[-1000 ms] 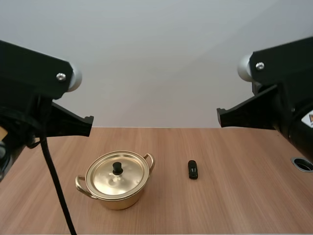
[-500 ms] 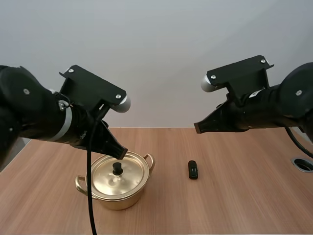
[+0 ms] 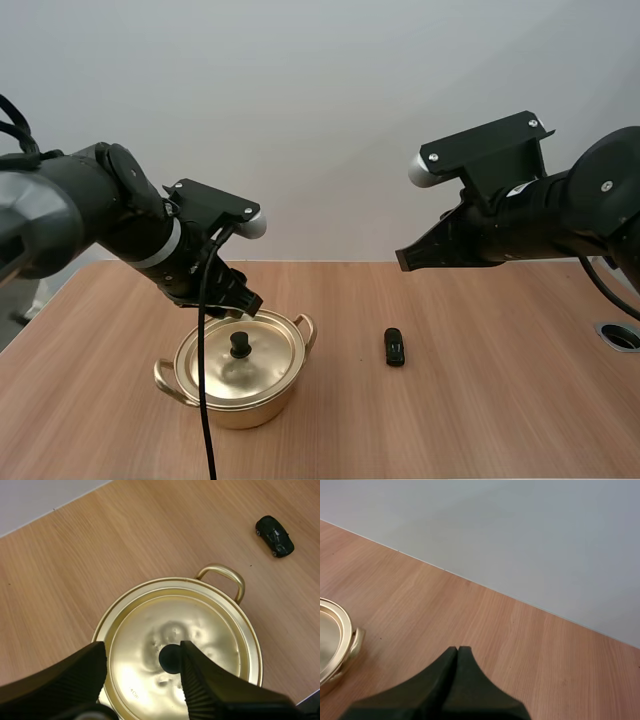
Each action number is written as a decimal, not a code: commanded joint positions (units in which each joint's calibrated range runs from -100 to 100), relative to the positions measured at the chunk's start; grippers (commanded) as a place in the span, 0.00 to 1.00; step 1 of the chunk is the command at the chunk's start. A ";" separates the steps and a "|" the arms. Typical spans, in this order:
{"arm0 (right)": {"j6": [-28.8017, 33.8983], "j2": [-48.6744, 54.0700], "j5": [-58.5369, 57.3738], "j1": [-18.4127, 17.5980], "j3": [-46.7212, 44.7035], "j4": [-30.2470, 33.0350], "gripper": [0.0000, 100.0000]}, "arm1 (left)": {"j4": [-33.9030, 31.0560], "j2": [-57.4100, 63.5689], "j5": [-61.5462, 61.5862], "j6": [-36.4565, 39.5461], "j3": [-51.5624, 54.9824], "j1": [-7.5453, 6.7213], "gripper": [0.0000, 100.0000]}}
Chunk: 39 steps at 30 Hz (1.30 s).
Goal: Open the pot, put the car inside, and close it
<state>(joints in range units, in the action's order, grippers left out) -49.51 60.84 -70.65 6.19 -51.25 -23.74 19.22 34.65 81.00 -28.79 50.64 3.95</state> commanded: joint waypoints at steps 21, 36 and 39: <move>-0.01 -0.04 -0.53 -0.01 0.04 -0.02 0.00 | 2.87 -15.57 2.12 -2.12 -0.05 -0.01 0.60; -0.93 -17.55 9.97 -0.01 -7.25 -4.33 0.30 | 11.27 -2.65 6.96 -4.79 -8.92 0.24 0.00; -0.93 -26.75 10.51 -0.01 -7.25 -5.25 0.81 | 14.36 4.55 6.04 -2.94 -13.24 0.24 0.00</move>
<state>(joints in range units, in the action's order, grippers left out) -50.43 46.16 -60.46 6.19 -58.46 -28.82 31.53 32.63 87.51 -32.63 40.27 4.13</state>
